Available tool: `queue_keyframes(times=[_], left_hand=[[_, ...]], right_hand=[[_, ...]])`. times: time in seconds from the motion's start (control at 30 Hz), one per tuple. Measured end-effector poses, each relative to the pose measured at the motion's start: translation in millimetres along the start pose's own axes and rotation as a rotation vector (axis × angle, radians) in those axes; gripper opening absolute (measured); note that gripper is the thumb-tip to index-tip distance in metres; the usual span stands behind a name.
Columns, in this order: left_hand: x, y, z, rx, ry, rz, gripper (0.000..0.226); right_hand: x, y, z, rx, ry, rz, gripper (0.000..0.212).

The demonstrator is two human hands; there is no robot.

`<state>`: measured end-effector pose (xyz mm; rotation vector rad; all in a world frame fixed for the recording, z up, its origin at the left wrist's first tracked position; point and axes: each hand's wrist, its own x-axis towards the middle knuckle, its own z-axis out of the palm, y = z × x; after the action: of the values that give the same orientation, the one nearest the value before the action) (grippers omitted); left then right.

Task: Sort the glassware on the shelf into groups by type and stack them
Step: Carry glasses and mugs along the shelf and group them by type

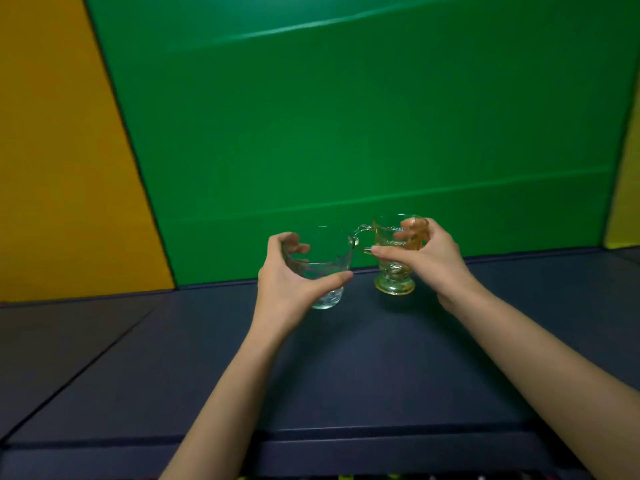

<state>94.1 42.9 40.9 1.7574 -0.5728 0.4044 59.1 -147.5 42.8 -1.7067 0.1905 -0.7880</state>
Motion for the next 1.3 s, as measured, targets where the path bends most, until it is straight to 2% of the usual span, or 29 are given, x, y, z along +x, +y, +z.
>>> queue_keyframes(times=[0.2,0.37,0.47,0.57,0.8,1.03,1.3], left_hand=[[-19,44,89,-0.133,-0.162,0.09,0.077],[-58,94,174,-0.254,-0.315,0.134,0.083],[-86,128,225,-0.318,-0.394,0.135,0.088],[-118,159,273,-0.378,-0.455,0.129,0.082],[-183,217,365,-0.409,-0.508,0.135,0.09],[-213,252,437,-0.384,-0.566,0.119,0.088],[-216,270,526,-0.339,-0.525,0.126,0.086]], right_hand=[[-40,-8,-119,-0.113,0.196,-0.06,0.052],[-82,-15,-227,-0.249,0.356,-0.081,0.052],[-109,-21,-290,-0.334,0.413,-0.091,0.05],[-133,-23,-350,-0.372,0.462,-0.075,0.055],[-183,-19,-477,-0.4,0.549,-0.009,0.068],[-194,-7,-563,-0.419,0.565,0.057,0.076],[-169,21,-637,-0.401,0.553,0.062,0.069]])
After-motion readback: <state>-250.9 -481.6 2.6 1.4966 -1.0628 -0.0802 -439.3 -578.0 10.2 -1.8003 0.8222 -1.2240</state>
